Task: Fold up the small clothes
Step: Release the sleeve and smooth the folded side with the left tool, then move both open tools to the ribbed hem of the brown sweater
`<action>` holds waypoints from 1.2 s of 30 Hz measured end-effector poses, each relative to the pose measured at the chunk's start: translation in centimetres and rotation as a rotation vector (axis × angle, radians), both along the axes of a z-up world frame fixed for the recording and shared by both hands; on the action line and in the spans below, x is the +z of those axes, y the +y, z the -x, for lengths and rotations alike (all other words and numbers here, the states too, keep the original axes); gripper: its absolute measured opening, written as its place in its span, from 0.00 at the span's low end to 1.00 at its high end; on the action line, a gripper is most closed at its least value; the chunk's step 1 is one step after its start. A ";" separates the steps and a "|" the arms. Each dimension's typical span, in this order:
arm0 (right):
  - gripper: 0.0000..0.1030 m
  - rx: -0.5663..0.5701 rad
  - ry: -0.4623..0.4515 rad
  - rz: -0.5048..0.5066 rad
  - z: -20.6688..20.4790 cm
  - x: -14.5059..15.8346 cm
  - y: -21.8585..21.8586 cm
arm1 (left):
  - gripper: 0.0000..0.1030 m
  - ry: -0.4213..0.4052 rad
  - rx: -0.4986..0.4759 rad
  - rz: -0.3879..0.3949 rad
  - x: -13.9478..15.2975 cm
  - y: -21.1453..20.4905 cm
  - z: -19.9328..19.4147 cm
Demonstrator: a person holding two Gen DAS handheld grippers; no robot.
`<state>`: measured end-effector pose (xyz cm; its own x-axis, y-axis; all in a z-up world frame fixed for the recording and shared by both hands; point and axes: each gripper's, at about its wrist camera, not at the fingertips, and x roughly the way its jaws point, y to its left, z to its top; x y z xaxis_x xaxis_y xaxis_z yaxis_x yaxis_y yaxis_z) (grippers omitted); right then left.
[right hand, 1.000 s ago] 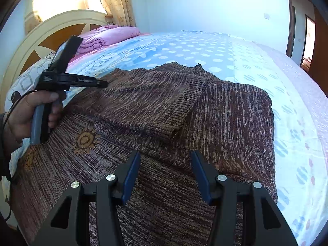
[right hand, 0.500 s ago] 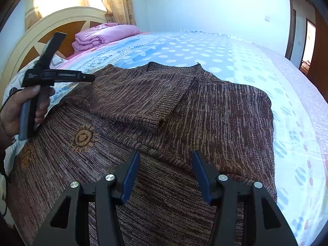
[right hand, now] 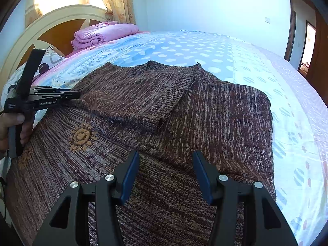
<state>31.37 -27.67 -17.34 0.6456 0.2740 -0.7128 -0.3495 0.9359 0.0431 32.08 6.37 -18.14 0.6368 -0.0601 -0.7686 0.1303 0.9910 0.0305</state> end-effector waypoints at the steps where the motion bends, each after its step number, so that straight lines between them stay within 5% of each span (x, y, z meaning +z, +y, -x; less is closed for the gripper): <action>1: 0.54 0.000 0.000 0.002 0.0 0.0 0.0 | 0.16 -0.001 -0.001 0.002 0.0 0.0 0.0; 11: 0.54 0.001 -0.006 -0.002 0.0 0.1 -0.1 | 0.14 -0.019 0.003 0.023 0.0 1.1 1.2; 19: 0.57 -0.106 -0.027 -0.144 -1.7 3.0 -3.9 | 0.19 -0.024 0.005 0.001 -0.3 0.8 1.2; 23: 0.63 -0.119 0.115 -0.089 -4.4 0.3 -4.3 | 0.30 -0.030 0.032 -0.016 -0.2 1.0 1.3; 24: 0.63 -0.119 0.129 -0.074 -4.4 -0.3 -4.3 | 0.40 -0.031 0.041 -0.017 -0.1 1.1 1.4; 32: 0.63 -0.125 0.084 -0.107 -0.3 1.9 -5.9 | 0.64 -0.035 0.037 0.009 1.9 0.6 5.5; 36: 0.63 -0.121 0.096 -0.115 2.8 2.6 -6.5 | 0.65 -0.048 -0.023 -0.038 2.3 -0.8 9.2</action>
<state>28.53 -34.13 -14.77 0.6097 0.2811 -0.7411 -0.2235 0.9580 0.1795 22.91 5.62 -15.84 0.6720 -0.0466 -0.7391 0.1508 0.9857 0.0749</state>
